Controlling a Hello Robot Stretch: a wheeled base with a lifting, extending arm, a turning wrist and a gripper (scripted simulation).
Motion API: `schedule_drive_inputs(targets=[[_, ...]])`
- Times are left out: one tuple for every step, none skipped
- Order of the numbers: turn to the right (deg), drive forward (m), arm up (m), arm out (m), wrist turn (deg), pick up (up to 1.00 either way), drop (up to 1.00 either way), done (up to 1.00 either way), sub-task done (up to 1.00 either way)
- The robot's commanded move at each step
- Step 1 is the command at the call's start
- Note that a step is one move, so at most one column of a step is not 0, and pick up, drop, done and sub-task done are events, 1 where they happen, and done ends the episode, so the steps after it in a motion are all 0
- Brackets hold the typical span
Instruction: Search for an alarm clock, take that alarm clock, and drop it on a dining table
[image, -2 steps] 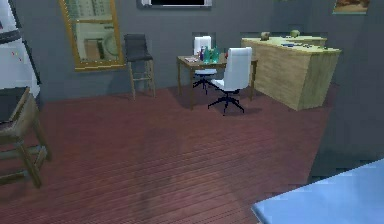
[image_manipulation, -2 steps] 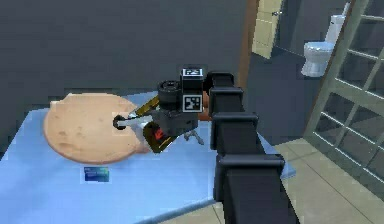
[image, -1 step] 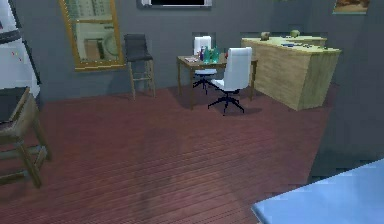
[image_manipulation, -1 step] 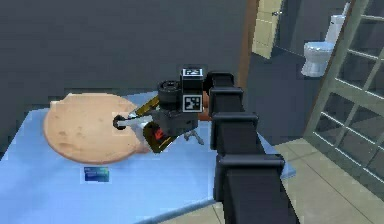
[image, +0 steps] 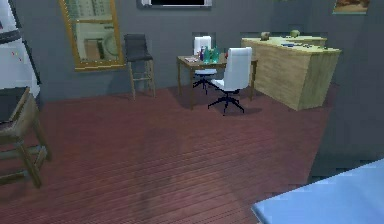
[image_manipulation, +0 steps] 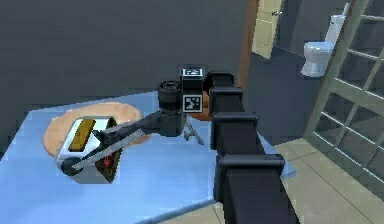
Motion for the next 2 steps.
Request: schedule_drive_inputs(targets=[[0.0,0.00,0.00,0.00,-45.0,0.00,0.00,0.00,0.00],[0.0,0.00,0.00,0.00,-3.0,0.00,0.00,0.00,0.00]])
